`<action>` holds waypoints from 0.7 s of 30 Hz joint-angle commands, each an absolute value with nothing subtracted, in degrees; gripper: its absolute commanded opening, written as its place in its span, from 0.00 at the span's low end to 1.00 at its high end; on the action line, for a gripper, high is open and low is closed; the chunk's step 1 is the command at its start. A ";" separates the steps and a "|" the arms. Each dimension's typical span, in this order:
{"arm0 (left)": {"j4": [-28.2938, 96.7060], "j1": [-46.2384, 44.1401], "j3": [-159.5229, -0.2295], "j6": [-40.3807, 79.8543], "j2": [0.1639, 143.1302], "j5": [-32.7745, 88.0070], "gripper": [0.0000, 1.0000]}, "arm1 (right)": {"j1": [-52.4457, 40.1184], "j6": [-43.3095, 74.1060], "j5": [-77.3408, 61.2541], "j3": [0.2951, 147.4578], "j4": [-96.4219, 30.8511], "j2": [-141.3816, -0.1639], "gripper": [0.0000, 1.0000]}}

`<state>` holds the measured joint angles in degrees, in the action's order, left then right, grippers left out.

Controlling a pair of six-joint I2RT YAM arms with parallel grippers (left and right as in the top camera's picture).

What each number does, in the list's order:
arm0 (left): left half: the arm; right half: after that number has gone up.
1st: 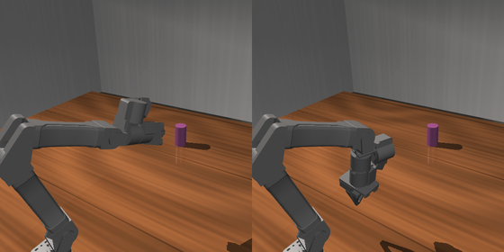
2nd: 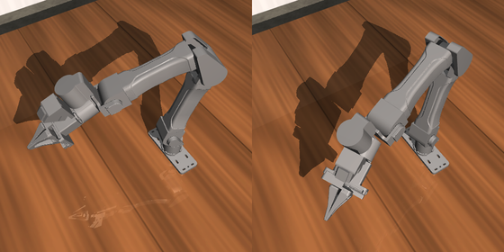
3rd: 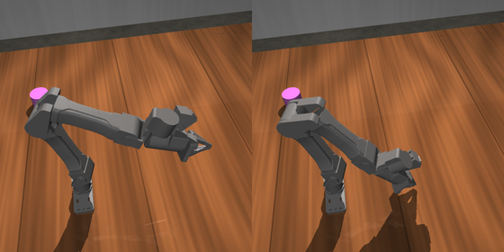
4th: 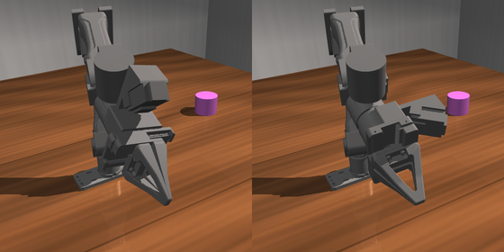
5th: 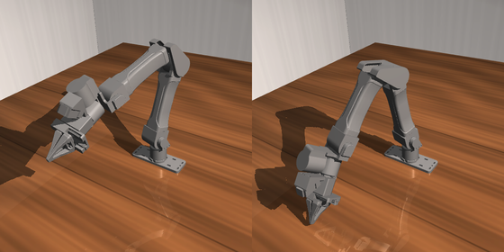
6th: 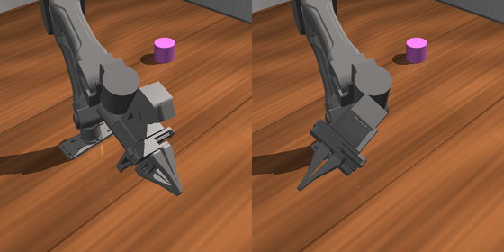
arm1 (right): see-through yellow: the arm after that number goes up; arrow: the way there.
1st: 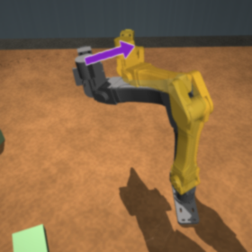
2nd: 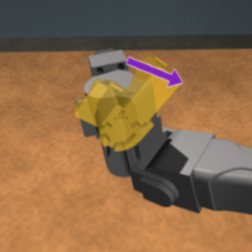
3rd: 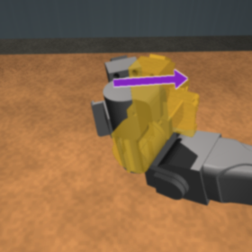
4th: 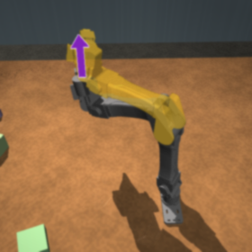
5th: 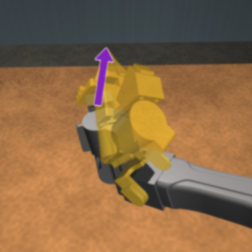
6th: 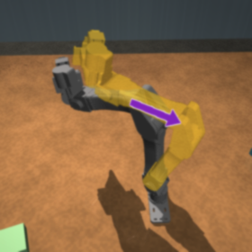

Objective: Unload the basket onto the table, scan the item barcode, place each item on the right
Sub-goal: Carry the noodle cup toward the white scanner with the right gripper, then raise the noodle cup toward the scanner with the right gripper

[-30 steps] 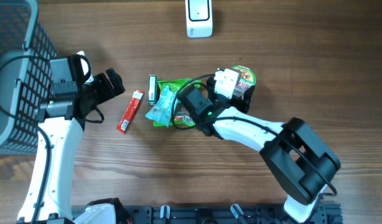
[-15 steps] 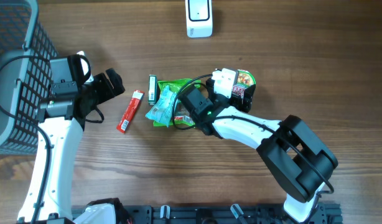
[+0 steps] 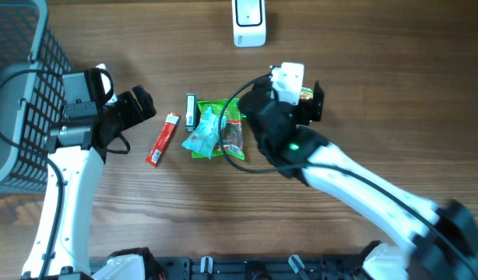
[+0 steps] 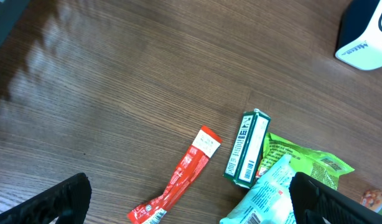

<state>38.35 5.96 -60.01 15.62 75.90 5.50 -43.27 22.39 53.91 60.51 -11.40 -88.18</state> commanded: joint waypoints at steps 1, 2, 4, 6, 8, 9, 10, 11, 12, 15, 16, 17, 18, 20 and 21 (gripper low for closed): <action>38.20 5.87 -60.66 15.49 75.77 5.96 1.00 | -41.67 17.37 40.66 61.89 -15.77 -80.86 1.00; 38.20 5.87 -60.66 15.49 75.77 5.96 1.00 | -40.84 19.05 38.26 62.61 -18.20 -79.68 1.00; 38.20 5.87 -60.66 15.49 75.77 5.96 1.00 | -37.85 23.14 31.18 64.55 -24.34 -78.00 1.00; 38.20 5.87 -60.66 15.49 75.77 5.96 1.00 | -34.70 24.51 22.76 66.89 -29.10 -77.89 1.00; 38.20 5.87 -60.66 15.49 75.77 5.96 1.00 | -29.87 24.64 11.33 70.81 -34.09 -78.52 0.99; 38.20 5.87 -60.66 15.49 75.77 5.96 1.00 | -27.44 24.71 6.72 73.36 -37.12 -79.29 1.00; 38.20 5.87 -60.66 15.49 75.77 5.96 1.00 | -25.61 25.19 3.81 76.09 -40.45 -80.12 0.99; 38.20 5.85 -60.66 15.49 75.77 5.96 1.00 | -23.99 25.69 1.54 79.05 -43.97 -81.19 0.99; 38.20 5.87 -60.66 15.49 75.77 5.96 1.00 | -22.74 25.67 -0.45 81.97 -47.37 -82.37 1.00; 38.20 5.87 -60.66 15.49 75.77 5.96 1.00 | -20.62 25.76 -3.75 91.53 -58.41 -87.39 0.99; 38.20 5.87 -60.66 15.49 75.77 5.96 1.00 | -20.60 25.91 -3.70 95.11 -62.41 -89.86 0.99; 38.20 5.87 -60.66 15.49 75.77 5.96 1.00 | -20.60 25.89 -3.73 97.38 -64.69 -92.01 1.00; 38.20 5.87 -60.66 15.49 75.77 5.96 1.00 | -20.60 25.87 -3.95 99.15 -66.50 -94.26 0.99; 38.20 5.87 -60.66 15.49 75.77 5.96 1.00 | -20.58 25.89 -3.95 99.96 -67.64 -97.34 0.99; 38.20 5.87 -60.66 15.49 75.77 5.93 1.00 | -20.53 25.93 -3.90 99.94 -68.01 -99.46 1.00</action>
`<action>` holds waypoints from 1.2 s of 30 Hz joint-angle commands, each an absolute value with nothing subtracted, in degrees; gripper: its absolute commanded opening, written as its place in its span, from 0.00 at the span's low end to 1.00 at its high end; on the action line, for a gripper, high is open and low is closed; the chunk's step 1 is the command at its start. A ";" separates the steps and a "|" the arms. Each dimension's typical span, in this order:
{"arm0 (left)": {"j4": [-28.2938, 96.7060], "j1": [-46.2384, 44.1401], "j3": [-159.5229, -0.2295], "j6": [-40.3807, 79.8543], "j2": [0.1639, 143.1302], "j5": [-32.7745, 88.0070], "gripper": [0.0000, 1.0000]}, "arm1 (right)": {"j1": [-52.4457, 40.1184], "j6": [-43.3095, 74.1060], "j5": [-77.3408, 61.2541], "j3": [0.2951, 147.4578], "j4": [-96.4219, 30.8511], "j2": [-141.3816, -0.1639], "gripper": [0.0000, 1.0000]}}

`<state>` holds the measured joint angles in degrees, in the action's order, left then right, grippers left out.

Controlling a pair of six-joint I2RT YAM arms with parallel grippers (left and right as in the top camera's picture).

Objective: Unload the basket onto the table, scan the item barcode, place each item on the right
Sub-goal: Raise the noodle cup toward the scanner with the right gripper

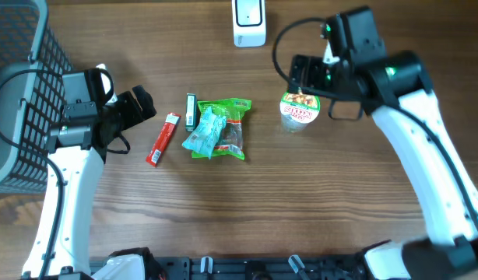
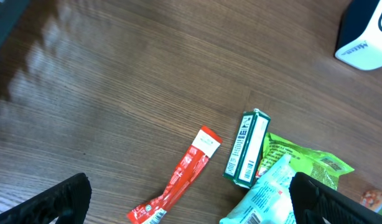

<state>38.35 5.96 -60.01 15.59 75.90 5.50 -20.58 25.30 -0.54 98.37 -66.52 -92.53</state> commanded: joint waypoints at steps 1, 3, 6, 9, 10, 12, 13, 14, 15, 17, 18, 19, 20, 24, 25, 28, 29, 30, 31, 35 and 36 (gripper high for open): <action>38.20 5.87 -60.66 15.49 75.77 5.96 1.00 | -20.53 26.06 -3.90 99.94 -68.23 -100.77 1.00; 38.20 5.87 -60.66 15.49 75.77 5.96 1.00 | -20.34 27.29 -3.92 99.94 -68.66 -104.18 1.00; 38.20 5.87 -60.66 15.49 75.77 5.96 1.00 | -19.42 28.75 -3.90 99.94 -68.42 -108.60 0.99; 38.20 5.87 -60.66 15.49 75.77 5.96 1.00 | -18.11 30.00 -3.14 99.90 -68.23 -110.91 1.00; 38.20 5.85 -60.66 15.49 75.77 5.96 1.00 | -17.76 30.46 -2.81 99.88 -68.23 -111.35 1.00; 38.20 5.87 -60.66 15.49 75.77 5.96 1.00 | -16.99 30.52 -2.81 99.85 -68.10 -112.03 1.00; 38.20 5.87 -60.66 15.49 75.77 5.96 1.00 | -16.73 30.37 -2.79 99.85 -67.85 -112.20 1.00; 38.20 5.87 -60.66 15.49 75.77 5.96 1.00 | -16.62 30.26 -2.81 99.85 -67.57 -112.22 1.00; 38.20 5.87 -60.66 15.49 75.77 5.96 1.00 | -16.62 29.98 -2.81 99.83 -67.26 -112.22 1.00; 38.20 5.87 -60.66 15.49 75.77 5.96 1.00 | -16.62 29.93 -2.79 99.83 -67.02 -112.22 1.00; 38.20 5.87 -60.66 15.49 75.77 5.96 1.00 | -16.62 29.58 -2.74 99.79 -66.98 -112.22 1.00; 38.20 5.87 -60.66 15.49 75.77 5.96 1.00 | -16.62 29.12 -2.61 99.57 -66.89 -112.22 1.00; 38.20 5.87 -60.66 15.49 75.77 5.96 1.00 | -16.62 28.69 -2.37 99.15 -66.81 -112.22 1.00; 38.20 5.87 -60.66 15.49 75.77 5.96 1.00 | -16.62 28.62 -2.42 96.66 -65.01 -112.31 0.99; 38.20 5.87 -60.66 15.49 75.77 5.96 1.00 | -16.62 28.62 -2.42 96.31 -64.55 -112.31 1.00; 38.20 5.87 -60.66 15.49 75.77 5.96 1.00 | -16.64 28.64 -2.42 95.85 -64.05 -112.31 1.00; 38.20 5.87 -60.66 15.49 75.77 5.96 1.00 | -16.64 28.64 -2.42 95.85 -63.92 -112.31 0.99; 38.20 5.87 -60.66 15.49 75.77 5.93 1.00 | -16.64 28.64 -2.42 95.85 -63.88 -112.31 1.00; 38.20 5.87 -60.66 15.49 75.77 5.96 1.00 | -16.64 28.64 -2.42 95.85 -63.88 -112.31 1.00; 38.20 5.87 -60.66 15.49 75.77 5.96 1.00 | -16.64 28.64 -2.39 95.04 -62.78 -112.31 1.00; 38.20 5.85 -60.66 15.49 75.77 5.96 1.00 | -16.64 28.69 -2.44 93.89 -61.45 -112.31 1.00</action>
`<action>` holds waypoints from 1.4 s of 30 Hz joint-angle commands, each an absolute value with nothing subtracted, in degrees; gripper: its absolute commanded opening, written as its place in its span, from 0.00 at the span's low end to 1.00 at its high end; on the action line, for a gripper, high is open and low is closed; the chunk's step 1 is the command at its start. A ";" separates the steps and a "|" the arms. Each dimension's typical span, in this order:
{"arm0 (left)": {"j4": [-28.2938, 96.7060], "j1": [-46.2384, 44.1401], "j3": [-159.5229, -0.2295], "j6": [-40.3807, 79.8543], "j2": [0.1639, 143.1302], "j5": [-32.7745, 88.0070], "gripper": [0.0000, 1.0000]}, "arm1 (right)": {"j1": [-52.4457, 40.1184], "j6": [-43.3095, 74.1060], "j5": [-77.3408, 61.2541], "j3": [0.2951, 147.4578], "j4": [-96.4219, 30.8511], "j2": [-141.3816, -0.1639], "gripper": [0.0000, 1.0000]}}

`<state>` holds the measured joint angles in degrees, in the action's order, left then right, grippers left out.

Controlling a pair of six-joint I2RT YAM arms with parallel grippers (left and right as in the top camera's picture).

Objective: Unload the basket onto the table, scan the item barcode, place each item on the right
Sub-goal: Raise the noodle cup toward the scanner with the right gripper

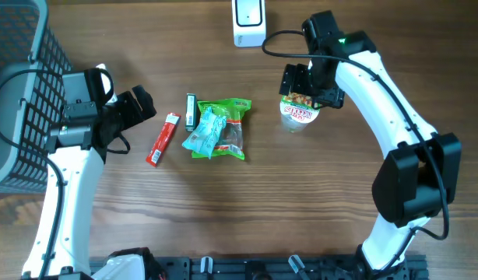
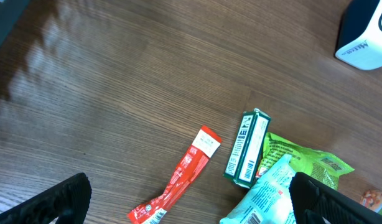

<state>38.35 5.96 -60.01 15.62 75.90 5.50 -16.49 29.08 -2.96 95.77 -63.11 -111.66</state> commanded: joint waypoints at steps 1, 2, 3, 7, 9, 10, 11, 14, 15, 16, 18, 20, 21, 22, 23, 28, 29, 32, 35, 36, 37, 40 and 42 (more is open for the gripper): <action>38.20 5.87 -60.66 15.49 75.77 5.96 1.00 | -16.69 28.64 -2.66 93.21 -60.66 -112.31 1.00; 38.20 5.87 -60.66 15.49 75.77 5.96 1.00 | -16.75 28.69 -2.83 92.64 -60.20 -112.31 1.00; 38.20 5.87 -60.66 15.49 75.77 5.96 1.00 | -16.82 28.67 -3.09 92.14 -59.77 -112.33 1.00; 38.20 5.87 -60.66 15.49 75.77 5.96 1.00 | -16.95 28.56 -4.05 90.11 -57.76 -112.33 1.00; 38.20 5.87 -60.66 15.49 75.77 5.96 1.00 | -16.95 28.51 -3.90 89.73 -57.32 -112.33 1.00; 38.20 5.87 -60.66 15.49 75.77 5.93 1.00 | -16.95 28.49 -3.92 89.71 -57.19 -112.31 1.00; 38.20 5.87 -60.66 15.49 75.77 5.96 1.00 | -16.95 28.40 -3.90 89.71 -57.04 -112.33 1.00; 38.20 5.87 -60.66 15.49 75.77 5.96 1.00 | -16.97 28.23 -3.92 89.71 -56.86 -112.31 0.99; 38.20 5.87 -60.66 15.49 75.77 5.96 1.00 | -16.97 28.25 -3.92 89.71 -56.95 -112.31 1.00; 38.20 5.87 -60.66 15.49 75.77 5.96 1.00 | -16.97 28.25 -3.92 89.71 -57.06 -112.31 1.00; 38.20 5.87 -60.66 15.49 75.77 5.96 1.00 | -17.02 28.25 -3.92 89.71 -57.74 -112.31 1.00; 38.20 5.87 -60.66 15.49 75.77 5.96 1.00 | -17.12 27.07 -4.12 89.69 -58.19 -112.31 1.00; 38.20 5.87 -60.66 15.49 75.77 5.96 1.00 | -17.28 26.52 -4.14 89.69 -58.61 -112.31 1.00; 38.20 5.87 -60.66 15.49 75.77 5.96 1.00 | -17.34 26.52 -4.14 89.69 -58.83 -112.31 1.00; 38.20 5.87 -60.66 15.49 75.77 5.96 1.00 | -17.47 26.48 -4.14 89.67 -59.07 -112.31 1.00; 38.20 5.87 -60.66 15.49 75.77 5.96 1.00 | -18.02 26.52 -4.10 89.60 -59.42 -112.31 1.00; 38.20 5.87 -60.66 15.49 75.77 5.96 1.00 | -18.04 26.50 -4.10 89.60 -59.42 -112.31 1.00; 38.20 5.87 -60.66 15.49 75.77 5.96 1.00 | -18.04 26.00 -3.90 89.58 -59.40 -112.31 1.00; 38.20 5.87 -60.66 15.49 75.77 5.96 1.00 | -18.04 25.47 -3.92 89.58 -59.51 -112.31 1.00; 38.20 5.87 -60.66 15.49 75.77 5.96 1.00 | -18.04 25.47 -3.90 89.56 -59.79 -112.31 1.00; 38.20 5.87 -60.66 15.49 75.77 5.96 1.00 | -18.04 25.45 -3.90 89.56 -60.07 -112.31 1.00; 38.20 5.87 -60.66 15.49 75.77 5.96 1.00 | -18.04 25.47 -3.90 89.56 -60.47 -112.31 1.00; 38.20 5.87 -60.66 15.49 75.77 5.96 1.00 | -18.04 25.50 -3.90 89.56 -60.45 -112.31 0.99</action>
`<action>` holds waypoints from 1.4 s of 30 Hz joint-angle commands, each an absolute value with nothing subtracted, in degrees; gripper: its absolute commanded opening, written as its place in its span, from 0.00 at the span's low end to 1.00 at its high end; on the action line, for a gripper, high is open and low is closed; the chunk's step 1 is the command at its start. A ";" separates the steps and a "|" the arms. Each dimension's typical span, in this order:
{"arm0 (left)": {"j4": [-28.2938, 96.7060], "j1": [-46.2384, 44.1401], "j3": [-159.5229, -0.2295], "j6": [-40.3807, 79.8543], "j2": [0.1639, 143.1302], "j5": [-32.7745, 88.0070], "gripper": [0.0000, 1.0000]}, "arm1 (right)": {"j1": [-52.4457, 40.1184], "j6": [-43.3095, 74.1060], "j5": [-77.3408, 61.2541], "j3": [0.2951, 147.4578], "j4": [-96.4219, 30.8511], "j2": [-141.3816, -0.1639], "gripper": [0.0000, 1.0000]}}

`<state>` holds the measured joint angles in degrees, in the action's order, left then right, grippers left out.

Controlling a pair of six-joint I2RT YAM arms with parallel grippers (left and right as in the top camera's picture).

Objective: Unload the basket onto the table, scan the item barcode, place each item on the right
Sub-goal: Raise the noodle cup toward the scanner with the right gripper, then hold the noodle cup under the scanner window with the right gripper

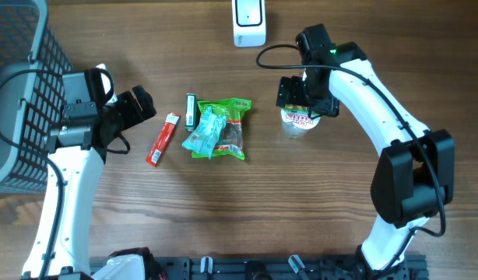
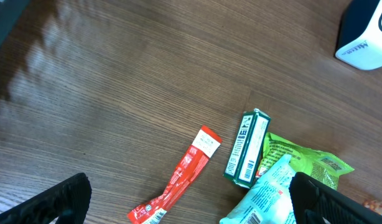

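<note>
A cup of noodles (image 1: 302,122) with a red-and-white lid stands right of the middle. My right gripper (image 1: 305,96) hangs over its far half, fingers spread to either side of it, open. The white scanner (image 1: 249,21) stands at the far edge, also seen as a scanner corner (image 2: 367,34) in the left wrist view. My left gripper (image 1: 136,107) stays open left of a red stick packet (image 2: 180,182); its two black fingers (image 2: 66,200) are wide apart with nothing between them.
Between the arms lies a pile: a green box (image 2: 247,149), a green bag (image 1: 227,124) and a teal packet (image 1: 202,134). A grey wire basket (image 1: 21,93) fills the far left corner.
My right gripper has shifted slightly toward the near left and now covers the cup's far half. The left arm and the pile are unchanged.
First my right arm lay across the middle with its gripper around the cup. Then the arm stood to the right, the gripper beyond the cup, which stood uncovered. After that the gripper was at the cup's far rim, and now it hangs over the cup. The left arm never moved.
</note>
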<state>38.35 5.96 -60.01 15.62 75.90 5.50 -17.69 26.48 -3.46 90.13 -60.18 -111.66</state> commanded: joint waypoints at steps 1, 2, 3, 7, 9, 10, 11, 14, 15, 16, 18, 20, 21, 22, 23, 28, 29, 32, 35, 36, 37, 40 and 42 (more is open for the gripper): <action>38.20 5.87 -60.66 15.49 75.77 5.96 1.00 | -18.04 25.52 -3.90 89.56 -60.45 -112.31 0.99; 38.20 5.87 -60.66 15.49 75.77 5.96 1.00 | -18.04 25.52 -3.88 89.58 -60.34 -112.29 1.00; 38.20 5.87 -60.66 15.49 75.77 5.93 1.00 | -18.04 25.58 -3.88 89.82 -60.27 -112.29 0.99; 38.20 5.87 -60.66 15.49 75.77 5.96 1.00 | -18.04 25.54 -3.88 91.83 -60.62 -112.16 0.91; 38.20 5.87 -60.66 15.49 75.77 5.96 1.00 | -18.04 25.52 -3.88 92.51 -60.95 -111.85 0.88; 38.20 5.87 -60.66 15.49 75.77 5.96 1.00 | -18.04 25.52 -3.88 92.62 -61.17 -111.72 0.88; 38.20 5.87 -60.66 15.49 75.77 5.96 1.00 | -18.04 25.52 -3.88 92.62 -61.30 -111.72 0.88; 38.20 5.87 -60.66 15.49 75.77 5.96 1.00 | -18.04 25.47 -3.88 92.62 -61.56 -111.72 0.87; 38.20 5.87 -60.66 15.49 75.77 5.96 1.00 | -18.04 25.47 -3.86 92.66 -61.54 -111.55 0.87; 38.20 5.87 -60.66 15.49 75.77 5.96 1.00 | -18.04 25.43 -3.86 92.82 -61.41 -111.11 0.87; 38.20 5.87 -60.66 15.49 75.77 5.96 1.00 | -18.04 25.28 -3.88 93.21 -61.41 -110.56 0.87; 38.20 5.87 -60.66 15.49 75.77 5.96 1.00 | -18.04 23.51 -3.86 94.26 -62.02 -109.58 0.88; 38.20 5.87 -60.66 15.49 75.77 5.96 1.00 | -18.04 22.87 -3.90 94.83 -62.28 -109.06 0.88; 38.20 5.87 -60.66 15.49 75.77 5.96 1.00 | -18.04 22.39 -3.88 95.53 -62.63 -108.05 0.88; 38.20 5.87 -60.66 15.49 75.77 5.96 1.00 | -18.04 22.20 -3.90 95.83 -62.81 -107.26 0.88; 38.20 5.87 -60.66 15.49 75.77 5.96 1.00 | -18.04 22.00 -3.92 96.38 -63.09 -103.63 0.89; 38.20 5.87 -60.66 15.49 75.77 5.96 1.00 | -18.04 21.71 -4.01 96.77 -63.20 -103.20 0.89; 38.20 5.87 -60.66 15.49 75.77 5.96 1.00 | -18.04 20.36 -4.38 100.53 -65.65 -102.85 0.89; 38.20 5.87 -60.66 15.49 75.77 5.96 1.00 | -18.04 18.46 -4.34 106.08 -68.99 -102.85 0.89; 38.20 5.87 -60.66 15.49 75.77 5.93 1.00 | -18.04 17.89 -4.34 108.57 -70.13 -102.85 0.89; 38.20 5.87 -60.66 15.49 75.77 5.96 1.00 | -18.04 17.47 -4.25 111.07 -71.07 -102.85 0.89; 38.20 5.87 -60.66 15.49 75.77 5.96 1.00 | -18.04 17.08 -4.34 117.45 -72.47 -102.85 0.88; 38.20 5.87 -60.66 15.49 75.77 5.96 1.00 | -18.35 16.69 -4.40 120.81 -72.58 -102.85 0.88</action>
